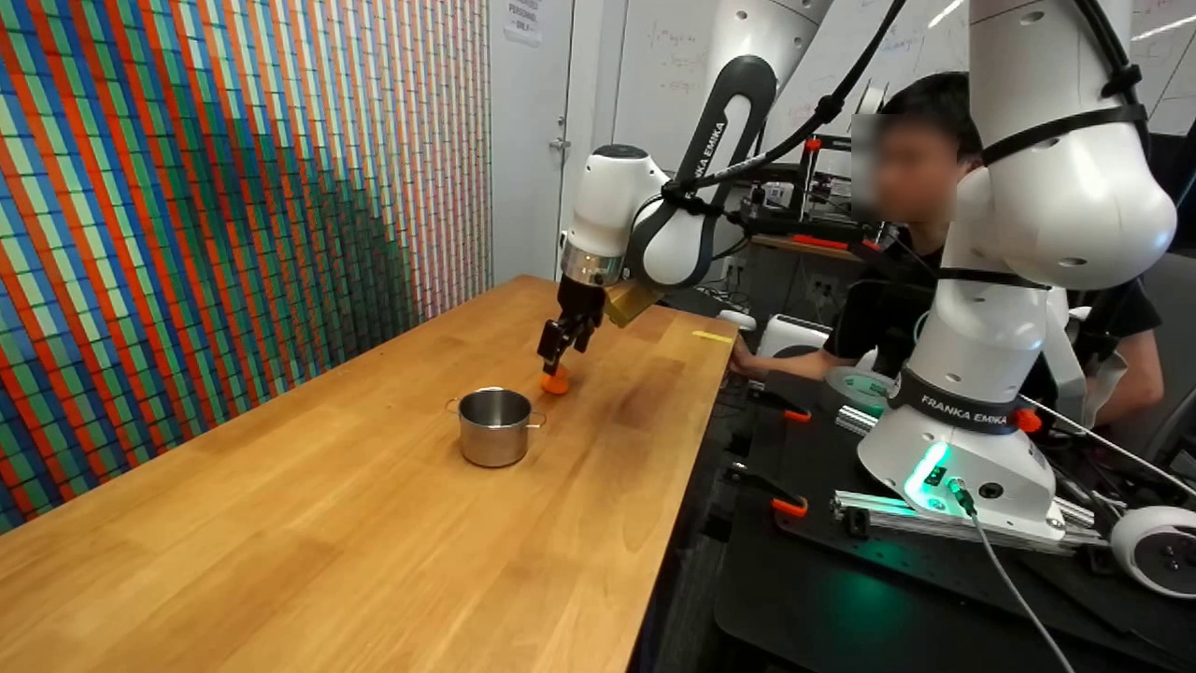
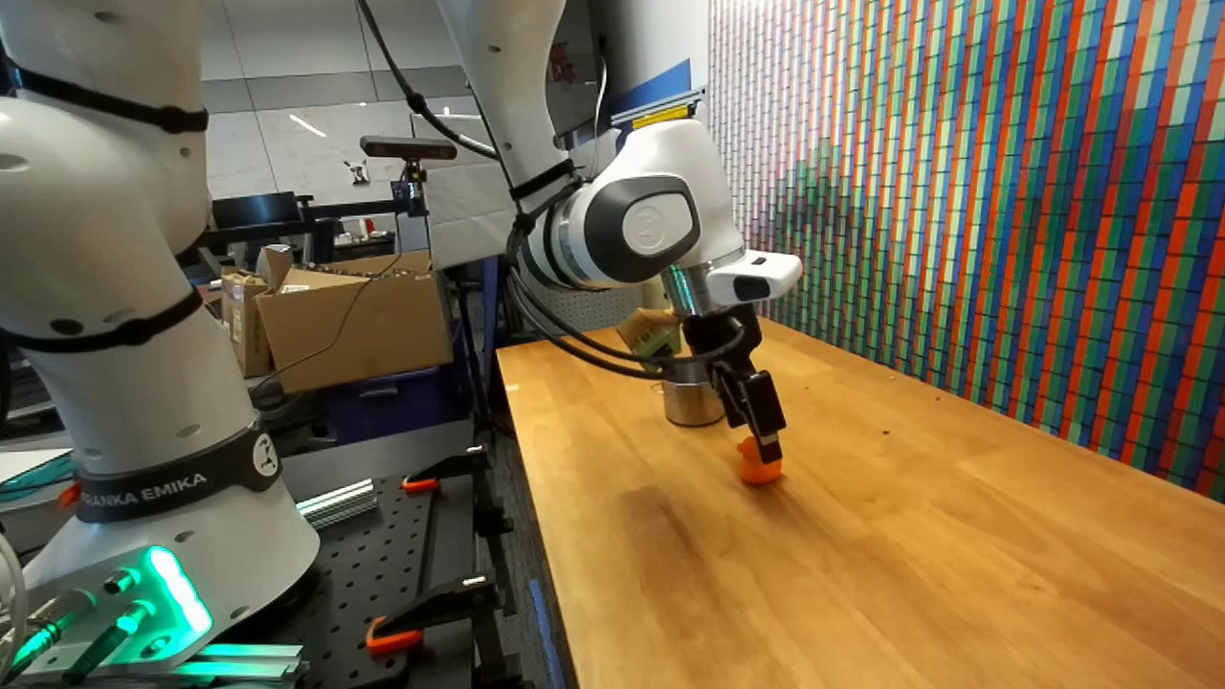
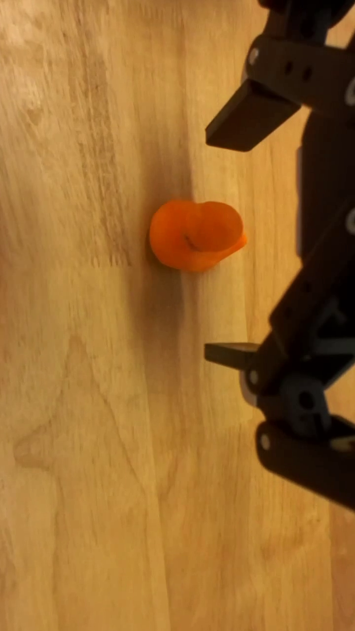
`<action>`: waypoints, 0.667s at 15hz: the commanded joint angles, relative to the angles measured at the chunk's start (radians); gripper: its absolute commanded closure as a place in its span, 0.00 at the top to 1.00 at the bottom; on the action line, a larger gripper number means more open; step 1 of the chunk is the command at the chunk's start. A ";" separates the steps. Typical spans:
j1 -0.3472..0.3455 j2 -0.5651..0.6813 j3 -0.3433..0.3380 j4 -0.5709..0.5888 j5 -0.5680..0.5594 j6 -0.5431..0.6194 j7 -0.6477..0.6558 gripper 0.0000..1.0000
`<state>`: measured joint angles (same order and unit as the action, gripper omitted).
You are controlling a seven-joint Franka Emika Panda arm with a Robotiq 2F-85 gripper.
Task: Put the rubber duck in the pot
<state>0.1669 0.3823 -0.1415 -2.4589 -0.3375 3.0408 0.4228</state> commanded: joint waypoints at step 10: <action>0.025 0.065 -0.004 0.074 0.244 -0.037 -0.073 0.19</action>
<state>0.1954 0.4457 -0.1461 -2.4068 -0.1648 3.0399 0.3929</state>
